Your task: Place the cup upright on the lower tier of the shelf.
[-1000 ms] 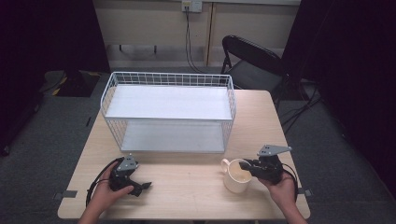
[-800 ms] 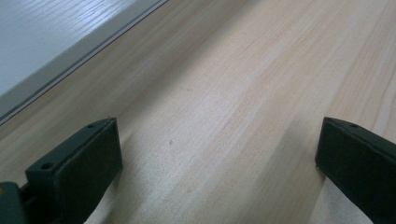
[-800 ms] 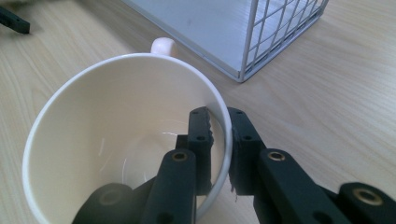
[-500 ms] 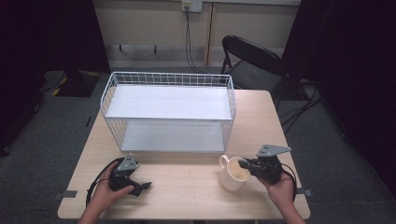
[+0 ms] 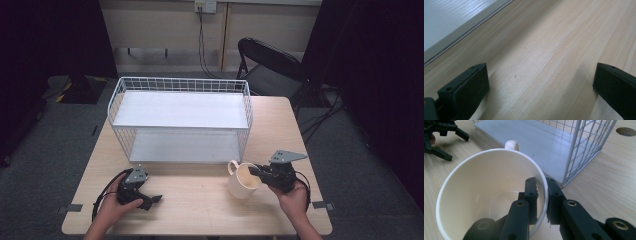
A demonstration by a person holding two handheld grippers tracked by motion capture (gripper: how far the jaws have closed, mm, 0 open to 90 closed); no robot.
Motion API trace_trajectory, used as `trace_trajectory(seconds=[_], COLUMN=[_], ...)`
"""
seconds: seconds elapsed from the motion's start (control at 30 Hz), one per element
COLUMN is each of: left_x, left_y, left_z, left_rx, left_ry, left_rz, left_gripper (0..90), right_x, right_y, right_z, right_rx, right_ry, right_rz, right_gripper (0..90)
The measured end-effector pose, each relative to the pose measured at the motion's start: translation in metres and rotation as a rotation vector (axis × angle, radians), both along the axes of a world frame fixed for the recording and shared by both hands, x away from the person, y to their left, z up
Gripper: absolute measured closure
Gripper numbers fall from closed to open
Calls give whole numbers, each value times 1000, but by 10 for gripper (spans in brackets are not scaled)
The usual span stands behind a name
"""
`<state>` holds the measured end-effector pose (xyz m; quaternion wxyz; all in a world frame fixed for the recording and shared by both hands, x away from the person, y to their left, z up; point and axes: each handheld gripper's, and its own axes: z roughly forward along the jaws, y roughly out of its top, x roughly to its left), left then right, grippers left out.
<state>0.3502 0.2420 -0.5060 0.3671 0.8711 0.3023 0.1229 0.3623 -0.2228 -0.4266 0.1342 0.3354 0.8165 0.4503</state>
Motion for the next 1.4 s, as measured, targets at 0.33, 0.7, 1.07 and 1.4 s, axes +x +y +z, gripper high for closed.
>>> trace_trajectory(seconds=[0.33, 0.7, 1.07, 1.4], left_x=[0, 0, 0, 0], left_y=[0, 0, 0, 0], left_z=[0, 0, 0, 0], left_rx=[0, 0, 0, -1], left_ry=[0, 0, 0, -1], left_rz=[0, 0, 0, -2], left_gripper=[0, 0, 0, 0], right_x=[3, 7, 11, 17], right_y=[11, 21, 36, 53], right_z=[4, 6, 8, 8], right_rx=[19, 25, 9, -21], right_ry=[-13, -26, -46, -62], right_rz=[-11, -20, -34, -51], right_gripper=[819, 819, 820, 819])
